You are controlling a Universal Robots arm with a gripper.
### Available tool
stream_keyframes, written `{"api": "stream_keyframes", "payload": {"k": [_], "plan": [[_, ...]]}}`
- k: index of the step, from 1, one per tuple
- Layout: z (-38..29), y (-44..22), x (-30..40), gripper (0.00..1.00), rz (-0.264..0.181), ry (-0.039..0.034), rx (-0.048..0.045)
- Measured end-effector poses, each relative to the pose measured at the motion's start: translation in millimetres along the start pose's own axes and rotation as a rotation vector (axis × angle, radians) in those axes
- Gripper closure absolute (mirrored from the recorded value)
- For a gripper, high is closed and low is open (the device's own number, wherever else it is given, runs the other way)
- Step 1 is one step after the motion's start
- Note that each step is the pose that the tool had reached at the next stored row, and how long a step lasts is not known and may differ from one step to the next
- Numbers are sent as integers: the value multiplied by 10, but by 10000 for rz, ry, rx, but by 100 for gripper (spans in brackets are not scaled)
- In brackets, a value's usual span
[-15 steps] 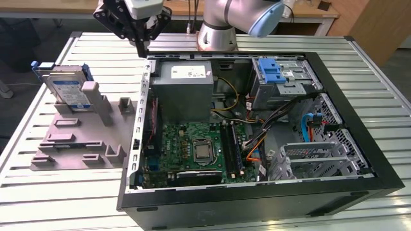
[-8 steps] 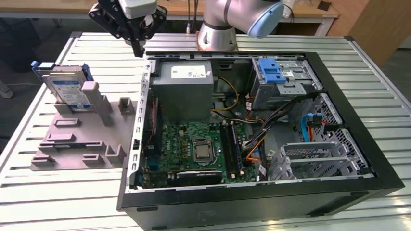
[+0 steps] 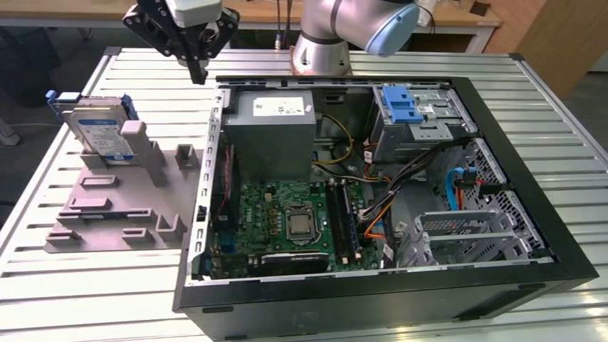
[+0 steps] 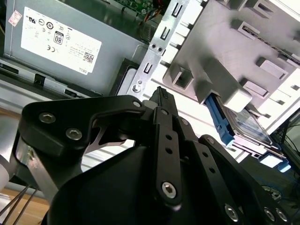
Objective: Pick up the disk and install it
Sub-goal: 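Reach for the disk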
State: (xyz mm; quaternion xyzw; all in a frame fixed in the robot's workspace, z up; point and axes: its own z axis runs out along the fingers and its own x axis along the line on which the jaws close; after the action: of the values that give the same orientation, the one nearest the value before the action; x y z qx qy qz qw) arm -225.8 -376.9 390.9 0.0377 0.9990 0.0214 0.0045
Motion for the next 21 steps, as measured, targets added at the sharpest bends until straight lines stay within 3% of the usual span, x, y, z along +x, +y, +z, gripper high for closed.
{"api": "stream_keyframes", "payload": {"k": [7, 12, 21], "plan": [[3, 16, 98, 89, 0, -1, -1], [8, 88, 169, 89, -1, 0, 0], [21, 143, 359, 89, 0, 0, 0]]}}
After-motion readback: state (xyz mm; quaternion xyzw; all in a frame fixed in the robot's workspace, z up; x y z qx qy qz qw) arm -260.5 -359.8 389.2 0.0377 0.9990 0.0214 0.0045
